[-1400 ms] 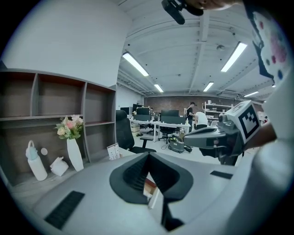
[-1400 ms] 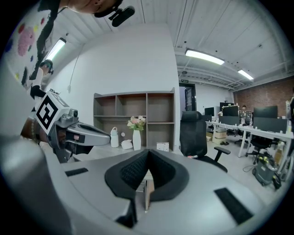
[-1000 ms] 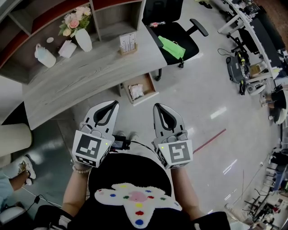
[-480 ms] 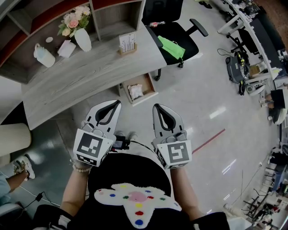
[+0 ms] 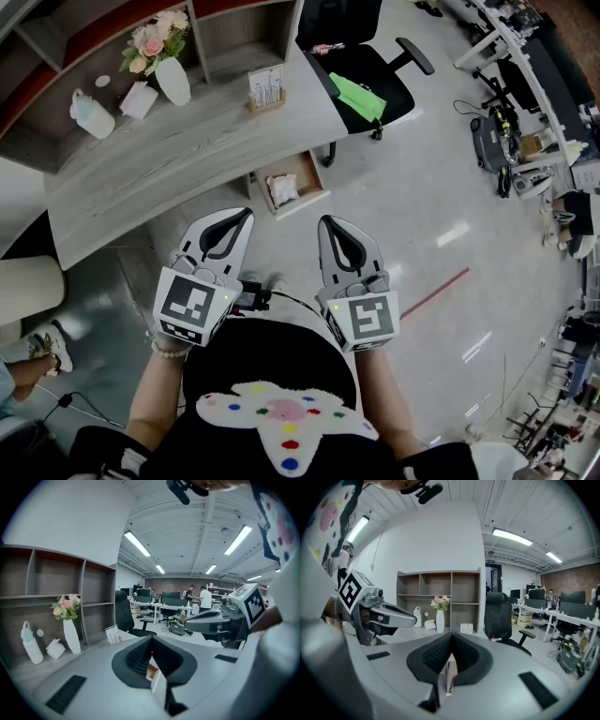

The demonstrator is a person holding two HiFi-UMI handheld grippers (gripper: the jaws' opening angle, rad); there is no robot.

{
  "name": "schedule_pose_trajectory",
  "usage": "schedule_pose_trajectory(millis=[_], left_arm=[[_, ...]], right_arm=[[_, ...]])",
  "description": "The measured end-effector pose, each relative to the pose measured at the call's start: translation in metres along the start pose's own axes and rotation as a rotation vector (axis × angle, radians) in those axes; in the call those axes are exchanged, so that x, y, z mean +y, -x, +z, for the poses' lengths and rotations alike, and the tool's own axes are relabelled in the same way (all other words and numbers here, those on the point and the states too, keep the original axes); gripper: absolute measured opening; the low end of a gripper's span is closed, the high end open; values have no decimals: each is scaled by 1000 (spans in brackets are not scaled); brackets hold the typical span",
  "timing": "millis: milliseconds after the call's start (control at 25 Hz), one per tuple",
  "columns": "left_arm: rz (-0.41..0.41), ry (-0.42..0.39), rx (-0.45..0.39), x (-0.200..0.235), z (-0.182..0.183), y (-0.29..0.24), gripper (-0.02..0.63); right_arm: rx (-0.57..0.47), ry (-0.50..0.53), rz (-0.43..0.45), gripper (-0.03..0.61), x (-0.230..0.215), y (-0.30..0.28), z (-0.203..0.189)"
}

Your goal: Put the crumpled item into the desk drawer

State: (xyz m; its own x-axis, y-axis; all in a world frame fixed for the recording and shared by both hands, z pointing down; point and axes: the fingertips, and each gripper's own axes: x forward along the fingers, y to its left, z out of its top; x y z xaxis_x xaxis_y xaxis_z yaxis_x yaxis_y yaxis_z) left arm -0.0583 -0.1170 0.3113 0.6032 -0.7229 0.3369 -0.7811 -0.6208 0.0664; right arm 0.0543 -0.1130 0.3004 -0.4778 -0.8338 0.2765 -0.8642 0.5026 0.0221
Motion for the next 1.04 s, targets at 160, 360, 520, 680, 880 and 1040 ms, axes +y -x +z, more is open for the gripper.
schedule_pose_trajectory(millis=[160,360,520,680,880,1040], left_arm=[[2,1,5,0,-3,1,12],[1,-4,-5,0,1,1,12],[9,-16,-5,1,2,1,12],[17,-21,-9,4,4,1,12],[28,-17,-15,9,3,2,12],[42,-12,-14,11,2,4,12]], right_arm=[[67,7,-7,3,-1,3,-8],[53,6,-9,3,-1,2,-7],[37,-1,-4,3,0,2,-3],[54,8,-11,3,-2,4,-6],[41,8,-20,3,-4,2,-4],[51,-2,-18,3,-2,5,-2]])
